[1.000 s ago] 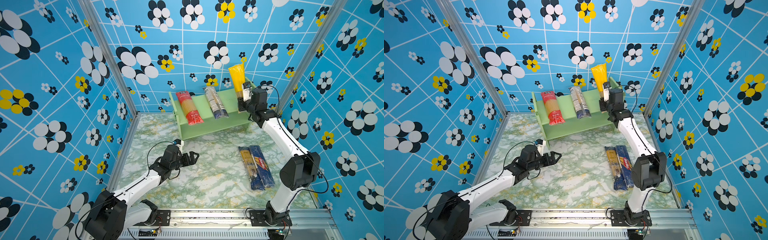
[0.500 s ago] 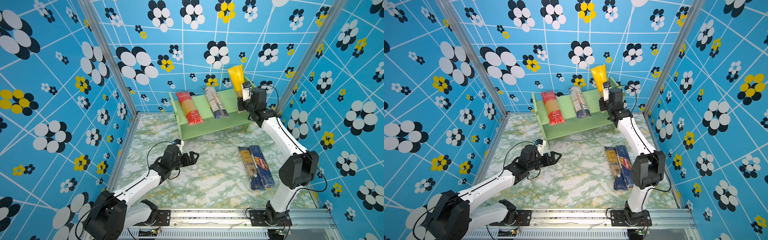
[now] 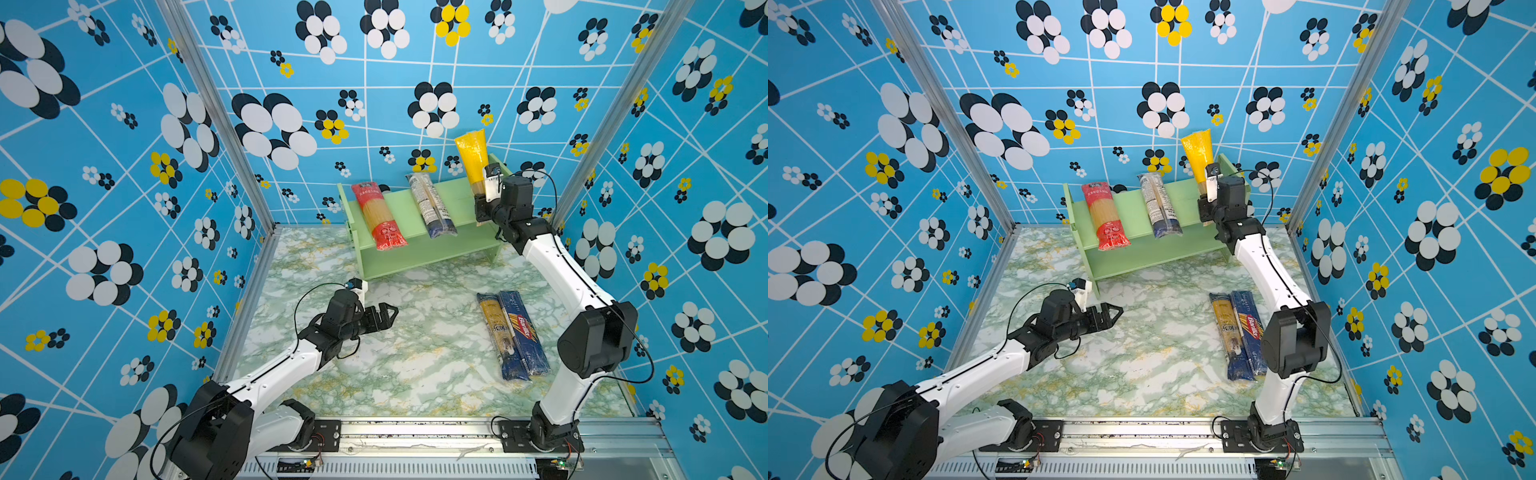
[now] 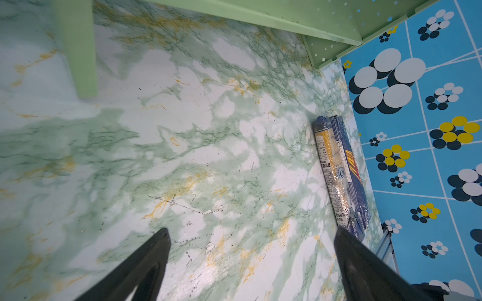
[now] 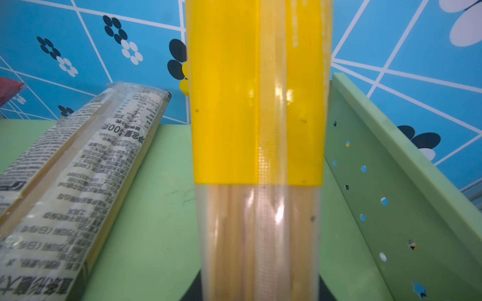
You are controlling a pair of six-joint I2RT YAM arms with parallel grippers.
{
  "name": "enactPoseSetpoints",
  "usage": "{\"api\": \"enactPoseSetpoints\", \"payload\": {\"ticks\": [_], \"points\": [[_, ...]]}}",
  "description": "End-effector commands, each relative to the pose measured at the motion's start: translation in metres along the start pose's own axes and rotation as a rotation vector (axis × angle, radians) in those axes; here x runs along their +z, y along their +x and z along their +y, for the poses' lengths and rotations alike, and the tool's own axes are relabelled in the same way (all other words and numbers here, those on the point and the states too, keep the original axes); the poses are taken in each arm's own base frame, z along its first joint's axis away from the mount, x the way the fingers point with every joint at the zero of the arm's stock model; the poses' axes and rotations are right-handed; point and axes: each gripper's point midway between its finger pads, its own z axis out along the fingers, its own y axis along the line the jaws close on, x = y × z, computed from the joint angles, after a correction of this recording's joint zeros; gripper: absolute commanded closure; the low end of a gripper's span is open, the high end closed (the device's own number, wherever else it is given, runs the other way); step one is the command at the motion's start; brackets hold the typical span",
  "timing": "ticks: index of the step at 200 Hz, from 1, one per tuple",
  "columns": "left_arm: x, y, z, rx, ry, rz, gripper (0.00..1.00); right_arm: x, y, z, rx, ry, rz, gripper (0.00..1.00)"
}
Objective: Arrange pasta packages on shelves
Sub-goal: Place the pasta bag on the shelf.
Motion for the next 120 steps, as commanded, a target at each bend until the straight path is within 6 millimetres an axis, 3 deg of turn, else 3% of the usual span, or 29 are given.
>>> {"api": "enactPoseSetpoints", "payload": {"ticks": [1, 120], "points": [[-0.005, -0.011, -0.007, 0.009, 0.024, -0.038, 0.01, 0.014, -0.002, 0.002, 0.014, -0.011, -0.036, 0.75], [-0.007, -0.012, -0.008, 0.010, 0.022, -0.042, 0.01, 0.017, 0.010, 0.002, 0.006, -0.005, -0.019, 0.66]]}}
